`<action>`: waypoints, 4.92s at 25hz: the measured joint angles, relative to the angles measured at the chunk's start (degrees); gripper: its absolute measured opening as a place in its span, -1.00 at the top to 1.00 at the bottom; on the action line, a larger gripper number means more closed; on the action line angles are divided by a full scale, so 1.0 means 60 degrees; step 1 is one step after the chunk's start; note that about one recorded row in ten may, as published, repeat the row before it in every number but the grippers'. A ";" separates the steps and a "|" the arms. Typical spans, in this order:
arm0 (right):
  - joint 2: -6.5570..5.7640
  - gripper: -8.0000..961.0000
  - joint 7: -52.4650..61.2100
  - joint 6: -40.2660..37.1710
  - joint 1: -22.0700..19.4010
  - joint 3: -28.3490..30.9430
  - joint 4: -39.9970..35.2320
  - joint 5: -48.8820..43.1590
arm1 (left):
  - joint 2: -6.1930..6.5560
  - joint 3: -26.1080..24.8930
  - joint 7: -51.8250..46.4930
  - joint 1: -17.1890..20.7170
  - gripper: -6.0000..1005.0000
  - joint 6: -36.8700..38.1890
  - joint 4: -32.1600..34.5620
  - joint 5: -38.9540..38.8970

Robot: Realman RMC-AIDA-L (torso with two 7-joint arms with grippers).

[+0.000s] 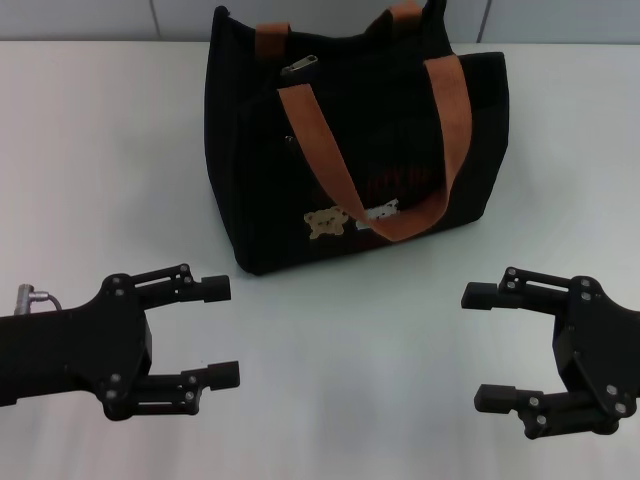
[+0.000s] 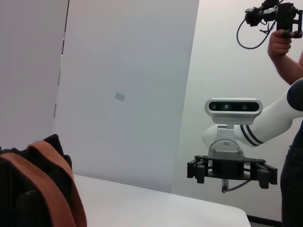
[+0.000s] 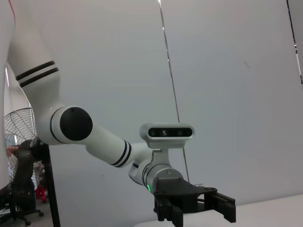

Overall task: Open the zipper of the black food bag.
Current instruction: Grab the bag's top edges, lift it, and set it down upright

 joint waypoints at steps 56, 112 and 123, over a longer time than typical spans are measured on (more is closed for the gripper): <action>-0.0014 -0.73 -0.0005 0.0299 -0.0741 0.0893 0.0000 0.0087 | -0.0359 -0.2026 0.5059 -0.1562 0.65 -0.6163 -0.5163 -0.2020; 0.0065 -0.73 -0.0510 0.3822 0.0955 0.0981 0.3398 0.1755 | -0.0279 -0.0774 0.2264 -0.1723 0.85 -0.2240 0.2612 -0.1592; 0.0116 -0.73 -0.5160 0.3419 0.0102 0.1020 0.3929 0.4436 | -0.0280 -0.0484 0.2606 -0.1728 0.86 -0.2283 0.2102 -0.1557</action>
